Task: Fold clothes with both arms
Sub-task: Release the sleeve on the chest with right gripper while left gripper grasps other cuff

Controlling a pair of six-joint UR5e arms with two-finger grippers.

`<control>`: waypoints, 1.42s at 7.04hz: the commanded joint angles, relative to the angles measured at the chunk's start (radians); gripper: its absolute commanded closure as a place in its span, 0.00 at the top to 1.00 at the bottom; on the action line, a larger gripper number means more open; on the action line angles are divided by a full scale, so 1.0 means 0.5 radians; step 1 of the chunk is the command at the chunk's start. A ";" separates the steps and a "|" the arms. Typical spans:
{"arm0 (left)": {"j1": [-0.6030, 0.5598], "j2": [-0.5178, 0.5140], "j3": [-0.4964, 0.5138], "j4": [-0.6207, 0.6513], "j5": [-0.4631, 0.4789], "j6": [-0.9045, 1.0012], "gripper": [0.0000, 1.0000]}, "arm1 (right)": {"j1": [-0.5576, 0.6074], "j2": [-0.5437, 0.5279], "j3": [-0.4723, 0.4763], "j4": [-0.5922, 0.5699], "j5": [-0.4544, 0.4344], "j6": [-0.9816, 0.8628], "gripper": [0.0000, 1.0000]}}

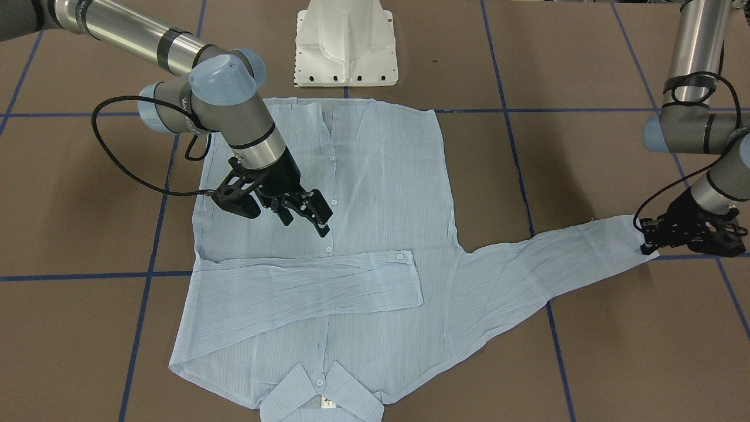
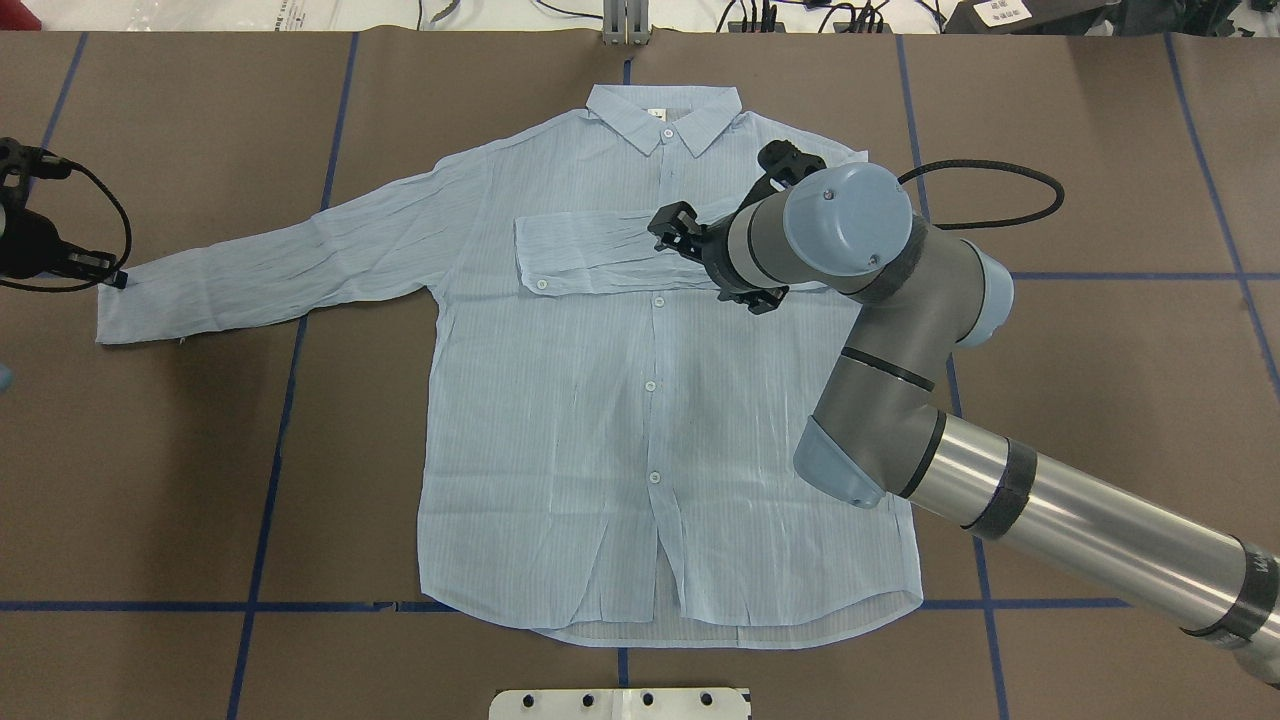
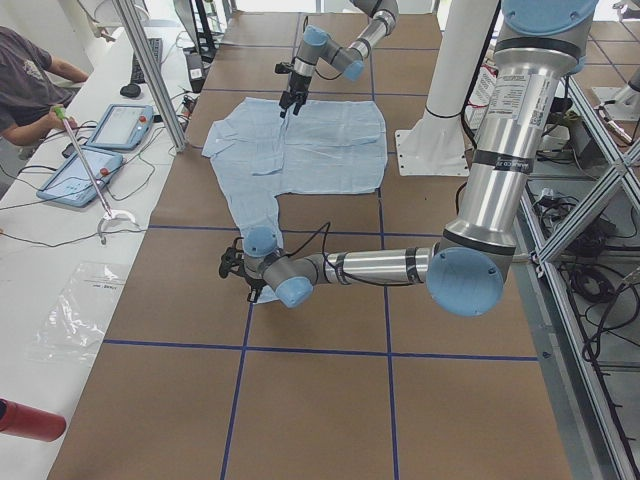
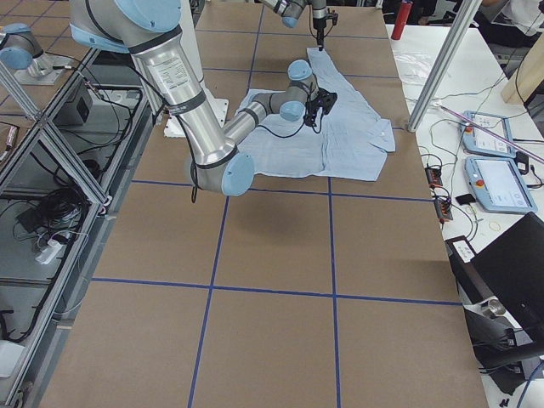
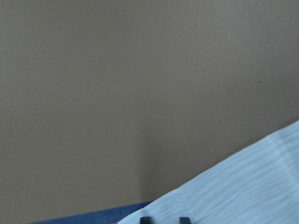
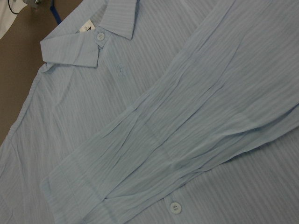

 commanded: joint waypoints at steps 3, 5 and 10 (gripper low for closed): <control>-0.003 0.003 -0.039 0.006 0.002 -0.008 0.05 | 0.000 -0.013 -0.005 0.003 -0.006 -0.010 0.99; -0.006 0.067 -0.109 0.000 -0.016 -0.208 0.60 | 0.000 -0.013 -0.002 0.002 -0.003 -0.007 0.99; 0.003 0.338 -0.407 -0.018 -0.019 -0.673 0.64 | -0.003 -0.046 0.010 0.002 -0.021 -0.007 0.99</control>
